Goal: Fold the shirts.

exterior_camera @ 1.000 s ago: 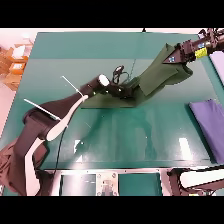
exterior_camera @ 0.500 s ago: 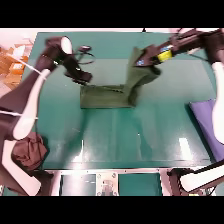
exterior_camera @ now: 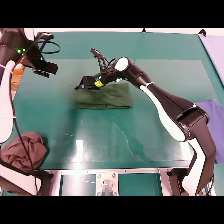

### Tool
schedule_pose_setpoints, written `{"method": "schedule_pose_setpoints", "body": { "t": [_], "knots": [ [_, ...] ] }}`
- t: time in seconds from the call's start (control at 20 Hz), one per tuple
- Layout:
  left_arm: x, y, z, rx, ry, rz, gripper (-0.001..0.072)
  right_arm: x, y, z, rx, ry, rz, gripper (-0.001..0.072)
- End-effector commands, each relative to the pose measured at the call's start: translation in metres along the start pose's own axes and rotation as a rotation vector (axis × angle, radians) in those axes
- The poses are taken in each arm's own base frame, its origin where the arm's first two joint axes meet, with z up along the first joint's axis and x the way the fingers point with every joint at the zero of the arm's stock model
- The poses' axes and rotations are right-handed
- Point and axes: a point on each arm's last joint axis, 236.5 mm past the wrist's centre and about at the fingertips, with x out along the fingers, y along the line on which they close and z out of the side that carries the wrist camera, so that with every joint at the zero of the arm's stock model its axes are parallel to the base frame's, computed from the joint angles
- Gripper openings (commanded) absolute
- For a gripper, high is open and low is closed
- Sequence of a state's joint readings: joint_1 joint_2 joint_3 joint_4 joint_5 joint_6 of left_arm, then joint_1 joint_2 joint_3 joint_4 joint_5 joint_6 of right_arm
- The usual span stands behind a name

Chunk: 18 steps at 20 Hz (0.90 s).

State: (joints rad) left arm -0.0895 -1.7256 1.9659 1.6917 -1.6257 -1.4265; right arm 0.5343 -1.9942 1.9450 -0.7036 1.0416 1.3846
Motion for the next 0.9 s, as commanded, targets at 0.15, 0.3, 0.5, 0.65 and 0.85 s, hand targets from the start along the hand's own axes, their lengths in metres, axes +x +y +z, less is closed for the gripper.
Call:
{"method": "schedule_pose_setpoints", "body": {
  "t": [0.15, 0.3, 0.5, 0.65, 0.85],
  "knots": [
    [-0.002, 0.003, -0.004, -0.004, 0.008, -0.019, 0.0025, -0.157, -0.1, 0.015, 0.167, 0.025, -0.194, 0.0519],
    [-0.002, 0.001, -0.004, -0.004, 0.008, -0.027, 0.0025, -0.201, -0.16, -0.018, 0.352, 0.078, -0.231, 0.0552],
    [-0.002, -0.004, -0.004, -0.006, 0.006, -0.049, 0.0025, -0.164, -0.217, -0.094, 0.571, 0.169, -0.24, 0.0608],
    [-0.002, -0.004, -0.003, -0.006, 0.004, -0.051, 0.0025, -0.125, -0.224, -0.115, 0.627, 0.127, -0.186, 0.0607],
    [-0.002, -0.007, -0.003, -0.012, 0.004, -0.06, 0.0026, -0.087, -0.204, -0.089, 0.623, 0.011, -0.09, 0.0603]
  ]
}}
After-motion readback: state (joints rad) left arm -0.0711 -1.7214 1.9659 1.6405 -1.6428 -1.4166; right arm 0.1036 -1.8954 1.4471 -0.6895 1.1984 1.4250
